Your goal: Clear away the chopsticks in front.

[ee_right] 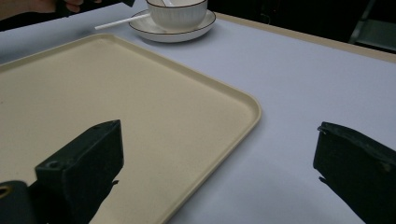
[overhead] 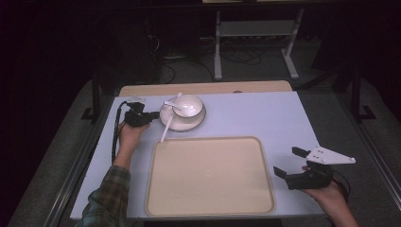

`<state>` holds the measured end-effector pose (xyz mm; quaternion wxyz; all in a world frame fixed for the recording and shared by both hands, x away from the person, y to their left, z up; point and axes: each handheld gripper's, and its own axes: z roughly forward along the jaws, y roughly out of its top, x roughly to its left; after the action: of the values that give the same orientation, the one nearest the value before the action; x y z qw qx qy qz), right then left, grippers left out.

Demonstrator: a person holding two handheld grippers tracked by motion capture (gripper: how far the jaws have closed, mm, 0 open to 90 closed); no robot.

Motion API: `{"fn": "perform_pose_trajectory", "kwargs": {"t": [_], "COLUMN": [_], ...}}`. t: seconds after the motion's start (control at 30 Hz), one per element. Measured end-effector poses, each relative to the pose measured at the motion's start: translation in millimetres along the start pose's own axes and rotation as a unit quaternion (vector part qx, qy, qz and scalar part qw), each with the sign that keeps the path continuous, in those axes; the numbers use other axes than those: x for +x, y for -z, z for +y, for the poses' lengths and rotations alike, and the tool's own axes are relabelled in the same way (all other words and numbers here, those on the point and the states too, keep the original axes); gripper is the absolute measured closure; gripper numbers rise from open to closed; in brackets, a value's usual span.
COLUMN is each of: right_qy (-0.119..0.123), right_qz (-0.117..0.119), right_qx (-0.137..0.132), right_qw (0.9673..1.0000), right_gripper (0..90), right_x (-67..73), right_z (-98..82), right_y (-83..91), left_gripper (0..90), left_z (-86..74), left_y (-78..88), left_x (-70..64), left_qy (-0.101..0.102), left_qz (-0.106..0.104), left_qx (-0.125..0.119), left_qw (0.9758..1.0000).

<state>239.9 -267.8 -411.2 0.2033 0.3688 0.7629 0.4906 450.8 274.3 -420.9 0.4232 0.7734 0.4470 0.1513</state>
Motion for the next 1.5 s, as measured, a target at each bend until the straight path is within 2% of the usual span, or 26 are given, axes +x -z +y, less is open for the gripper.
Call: {"fn": "perform_pose_trajectory", "kwargs": {"t": [0.13, 0.33, 0.67, 0.7, 0.8, 0.93, 1.3, 1.4, 1.5], "right_qy": [0.001, 0.002, 0.001, 0.002, 0.005, 0.009, 0.010, 0.010, 0.011], "right_qz": [0.001, 0.000, -0.006, -0.006, -0.008, -0.007, -0.008, -0.008, -0.008], "right_qx": [0.000, -0.001, 0.000, 0.001, 0.003, 0.004, 0.007, 0.007, 0.008], "right_qw": [1.0000, 1.0000, 1.0000, 1.0000, 1.0000, 0.9999, 0.9999, 0.9999, 0.9999], "right_gripper": [1.3, 1.2, 1.2, 1.2, 1.2, 1.2, 1.2, 1.2, 1.2], "right_x": [1.5, 0.7, 0.5, 0.5, 1.2, 1.8, 1.4, 1.5, 1.5], "right_z": [0.4, 0.3, 0.1, 0.1, 0.1, -0.1, -1.4, -1.5, -1.6], "right_y": [0.4, 1.5, 2.2, 2.0, 1.9, 1.4, 2.0, 2.2, 2.0], "left_gripper": [88.9, 88.9, 89.5, 89.6, 89.6, 89.6, 89.4, 89.5, 89.5], "left_z": [-5.0, -11.8, -24.4, -29.6, -32.7, -32.2, -32.4, -33.4, -34.5], "left_y": [15.5, 32.9, 50.7, 52.2, 51.7, 41.6, 19.9, 14.9, 11.9], "left_x": [-4.6, -13.9, -35.6, -40.7, -45.1, -53.7, -72.8, -77.1, -76.6], "left_qy": [0.013, 0.011, -0.014, -0.012, -0.023, -0.040, -0.052, -0.062, -0.063], "left_qz": [-0.010, -0.022, -0.034, -0.043, -0.041, -0.052, -0.086, -0.082, -0.077], "left_qx": [-0.007, -0.007, 0.000, 0.001, 0.008, 0.020, 0.042, 0.052, 0.061], "left_qw": [0.9998, 0.9997, 0.9993, 0.9990, 0.9989, 0.9976, 0.9941, 0.9933, 0.9932]}}
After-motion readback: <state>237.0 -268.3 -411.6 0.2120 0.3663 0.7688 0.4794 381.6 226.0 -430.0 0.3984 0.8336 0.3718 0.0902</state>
